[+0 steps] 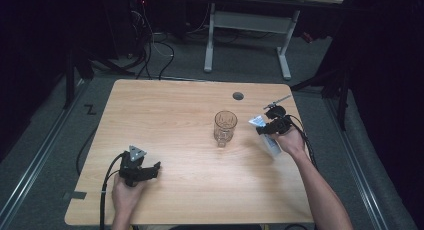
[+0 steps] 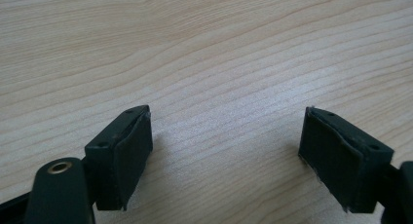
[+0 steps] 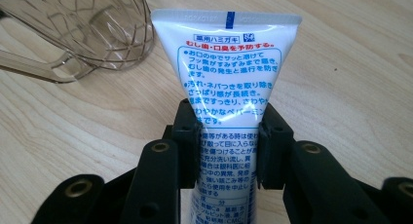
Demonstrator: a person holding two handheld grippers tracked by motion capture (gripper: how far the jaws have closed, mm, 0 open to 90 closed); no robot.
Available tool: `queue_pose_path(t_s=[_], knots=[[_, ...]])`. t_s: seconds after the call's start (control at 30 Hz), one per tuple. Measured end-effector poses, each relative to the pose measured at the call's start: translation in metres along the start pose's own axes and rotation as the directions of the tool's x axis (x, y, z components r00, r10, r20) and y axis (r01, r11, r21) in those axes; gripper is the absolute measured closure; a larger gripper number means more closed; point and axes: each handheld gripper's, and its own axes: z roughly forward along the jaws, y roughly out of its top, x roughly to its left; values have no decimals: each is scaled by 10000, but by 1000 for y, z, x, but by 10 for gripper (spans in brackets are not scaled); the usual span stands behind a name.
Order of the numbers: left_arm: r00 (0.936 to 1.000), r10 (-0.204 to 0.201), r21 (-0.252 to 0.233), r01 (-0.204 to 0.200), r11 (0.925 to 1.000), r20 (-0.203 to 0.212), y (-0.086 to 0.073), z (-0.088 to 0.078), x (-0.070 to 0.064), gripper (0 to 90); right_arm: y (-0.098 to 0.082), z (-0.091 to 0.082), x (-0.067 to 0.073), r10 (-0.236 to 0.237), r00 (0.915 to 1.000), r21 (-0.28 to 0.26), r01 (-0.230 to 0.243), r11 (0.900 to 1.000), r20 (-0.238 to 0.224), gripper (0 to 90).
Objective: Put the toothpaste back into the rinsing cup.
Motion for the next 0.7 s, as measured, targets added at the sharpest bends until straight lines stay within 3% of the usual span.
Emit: queue_pose_path(t_s=[0.7], knots=[[10000,2,1,-2,10000,0,0,0,0,199,0,-20,10,-219,9994,-1092,190,9938,-251,677]])
